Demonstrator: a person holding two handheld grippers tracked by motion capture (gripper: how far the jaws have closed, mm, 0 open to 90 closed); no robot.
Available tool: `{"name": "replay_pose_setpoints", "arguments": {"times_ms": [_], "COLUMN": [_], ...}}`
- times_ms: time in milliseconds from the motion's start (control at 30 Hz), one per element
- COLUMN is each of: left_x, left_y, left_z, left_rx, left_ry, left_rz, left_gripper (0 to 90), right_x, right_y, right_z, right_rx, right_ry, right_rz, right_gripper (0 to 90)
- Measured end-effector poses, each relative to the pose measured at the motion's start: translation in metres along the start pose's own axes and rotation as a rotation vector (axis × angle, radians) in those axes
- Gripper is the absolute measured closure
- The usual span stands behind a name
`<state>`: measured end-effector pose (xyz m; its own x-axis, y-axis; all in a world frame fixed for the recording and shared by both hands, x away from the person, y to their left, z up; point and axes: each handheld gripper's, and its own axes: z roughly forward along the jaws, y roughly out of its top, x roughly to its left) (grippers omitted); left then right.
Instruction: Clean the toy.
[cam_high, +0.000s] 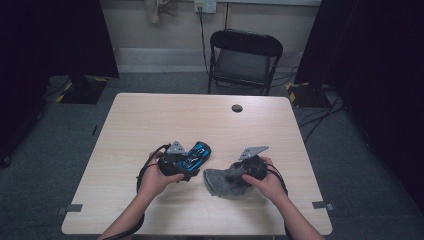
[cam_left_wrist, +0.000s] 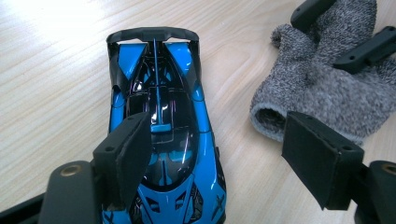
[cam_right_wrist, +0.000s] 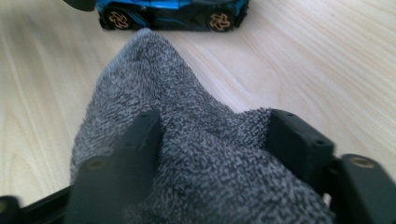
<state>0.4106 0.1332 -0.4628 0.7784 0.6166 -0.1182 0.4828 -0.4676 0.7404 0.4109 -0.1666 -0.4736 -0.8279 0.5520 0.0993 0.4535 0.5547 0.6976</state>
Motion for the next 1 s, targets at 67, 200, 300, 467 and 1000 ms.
{"name": "replay_pose_setpoints", "arguments": {"times_ms": [67,200,300,467,1000], "left_x": [0.0,0.002,0.002,0.003,0.003], "left_y": [-0.001,-0.002,-0.002,0.0,0.006], "left_z": [0.002,0.004,0.005,0.006,0.002], "left_rx": [-0.001,-0.002,-0.002,-0.008,-0.018], "left_ry": [0.002,0.0,0.005,0.005,0.024], "left_rz": [-0.002,-0.004,-0.001,0.006,0.014], "left_gripper": [24.6,24.8,24.7,24.7,22.9], "right_x": [-0.002,-0.009,-0.015,-0.033,-0.042], "right_y": [-0.002,-0.005,-0.006,-0.008,0.0], "right_z": [0.001,0.001,0.0,-0.006,-0.031], "right_rx": [0.0,-0.015,-0.023,-0.039,-0.1], "right_ry": [-0.009,-0.027,-0.05,-0.115,-0.128], "right_rz": [0.014,0.053,0.078,0.14,0.153], "right_gripper": [44.9,53.5,55.9,57.4,31.0]}}
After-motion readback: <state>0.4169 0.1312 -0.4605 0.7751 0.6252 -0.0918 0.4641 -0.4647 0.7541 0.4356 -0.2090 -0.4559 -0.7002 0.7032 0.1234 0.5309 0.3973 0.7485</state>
